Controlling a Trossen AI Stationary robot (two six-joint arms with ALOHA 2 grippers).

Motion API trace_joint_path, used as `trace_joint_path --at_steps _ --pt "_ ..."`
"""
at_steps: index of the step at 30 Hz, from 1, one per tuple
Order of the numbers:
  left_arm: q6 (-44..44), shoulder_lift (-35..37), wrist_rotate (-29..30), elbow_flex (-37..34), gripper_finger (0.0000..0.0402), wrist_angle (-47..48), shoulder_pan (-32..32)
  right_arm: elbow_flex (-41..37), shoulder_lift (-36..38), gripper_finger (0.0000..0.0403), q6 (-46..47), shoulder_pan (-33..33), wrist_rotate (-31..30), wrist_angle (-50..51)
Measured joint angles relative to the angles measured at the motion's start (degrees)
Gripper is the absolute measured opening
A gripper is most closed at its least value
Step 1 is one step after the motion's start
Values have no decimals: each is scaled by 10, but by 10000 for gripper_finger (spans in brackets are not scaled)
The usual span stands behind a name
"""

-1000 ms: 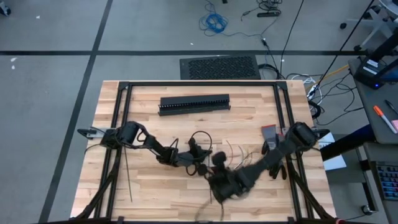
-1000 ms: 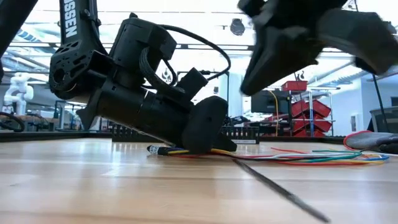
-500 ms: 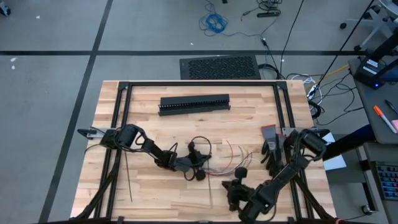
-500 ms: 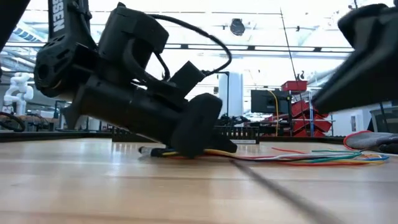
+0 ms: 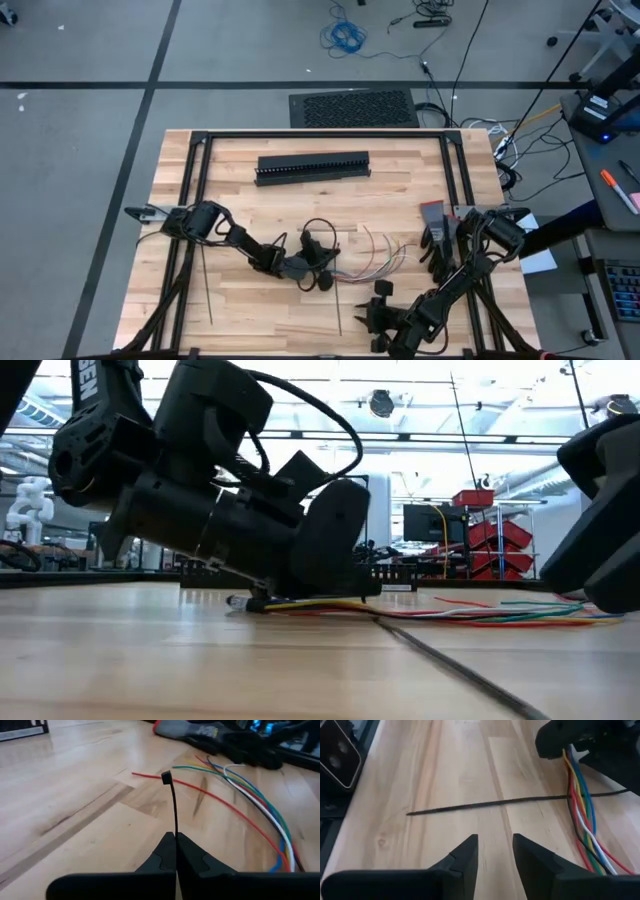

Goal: Ziptie cables
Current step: Wrap the cable wires with the black zip tie

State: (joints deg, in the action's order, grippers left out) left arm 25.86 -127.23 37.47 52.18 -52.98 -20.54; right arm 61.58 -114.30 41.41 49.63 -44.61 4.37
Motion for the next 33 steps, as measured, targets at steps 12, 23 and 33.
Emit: trace_joint_path --at_steps 12,23,33 --pt "16 -9 2 88 0 109 -33 0 0 118 0 18 20 20" --pt "21 -93 30 184 0 96 -62 14 0 118 33 61 96 33" --pt "15 -110 26 245 0 144 -84 51 0 118 62 107 133 31"
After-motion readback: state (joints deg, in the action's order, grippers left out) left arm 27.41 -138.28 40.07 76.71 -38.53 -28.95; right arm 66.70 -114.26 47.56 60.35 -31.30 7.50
